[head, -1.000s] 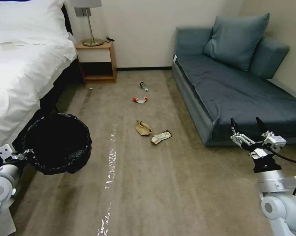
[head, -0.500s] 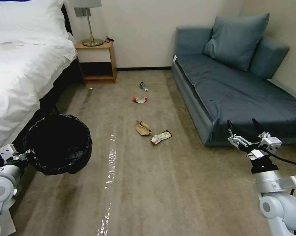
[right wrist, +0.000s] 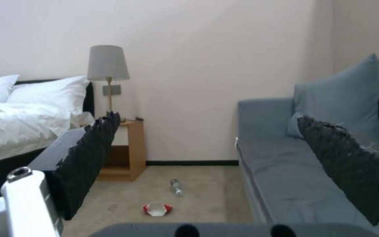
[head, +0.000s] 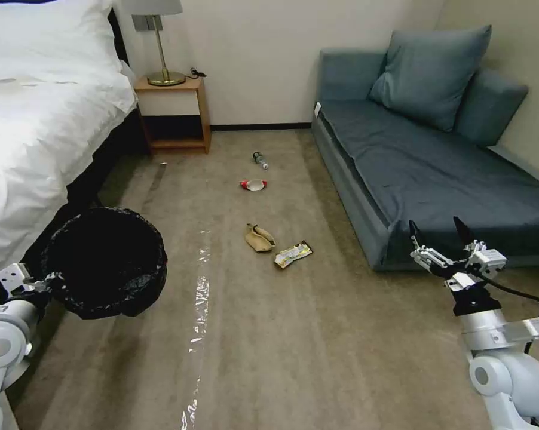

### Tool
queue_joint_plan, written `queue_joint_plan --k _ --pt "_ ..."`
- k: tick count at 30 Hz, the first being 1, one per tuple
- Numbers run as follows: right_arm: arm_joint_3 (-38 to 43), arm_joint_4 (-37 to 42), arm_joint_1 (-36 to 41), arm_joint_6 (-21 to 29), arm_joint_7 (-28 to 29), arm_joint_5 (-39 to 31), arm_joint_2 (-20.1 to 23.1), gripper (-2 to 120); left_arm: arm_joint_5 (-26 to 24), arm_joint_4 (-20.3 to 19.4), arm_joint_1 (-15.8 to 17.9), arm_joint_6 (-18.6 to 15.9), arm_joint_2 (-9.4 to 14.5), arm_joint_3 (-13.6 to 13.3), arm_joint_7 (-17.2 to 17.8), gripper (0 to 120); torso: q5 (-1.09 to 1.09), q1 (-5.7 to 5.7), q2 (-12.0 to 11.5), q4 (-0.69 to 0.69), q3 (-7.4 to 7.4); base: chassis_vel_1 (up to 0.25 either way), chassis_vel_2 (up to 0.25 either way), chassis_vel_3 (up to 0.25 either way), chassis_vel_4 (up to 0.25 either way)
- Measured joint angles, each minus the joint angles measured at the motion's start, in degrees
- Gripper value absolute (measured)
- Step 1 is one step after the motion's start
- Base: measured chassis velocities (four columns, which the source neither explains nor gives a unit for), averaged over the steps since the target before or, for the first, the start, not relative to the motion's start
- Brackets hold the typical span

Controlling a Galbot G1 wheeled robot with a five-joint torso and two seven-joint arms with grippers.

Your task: Pick up the trash bin, then pick up the garbage on the floor and place it into the trash bin.

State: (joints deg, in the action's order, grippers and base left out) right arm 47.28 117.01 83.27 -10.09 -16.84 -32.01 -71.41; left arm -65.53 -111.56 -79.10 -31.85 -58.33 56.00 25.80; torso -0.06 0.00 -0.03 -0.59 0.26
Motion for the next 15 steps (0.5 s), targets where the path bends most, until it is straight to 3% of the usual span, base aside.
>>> queue_joint_plan --k 15 --pt "0.0 0.2 0.23 -0.02 -0.8 0.22 -0.03 100 -0.19 -0.28 -0.08 0.07 0.18 0.06 0.38 1 0.0 0.0 0.0 0.0 0.0 -0.06 0.066 0.064 -0.059"
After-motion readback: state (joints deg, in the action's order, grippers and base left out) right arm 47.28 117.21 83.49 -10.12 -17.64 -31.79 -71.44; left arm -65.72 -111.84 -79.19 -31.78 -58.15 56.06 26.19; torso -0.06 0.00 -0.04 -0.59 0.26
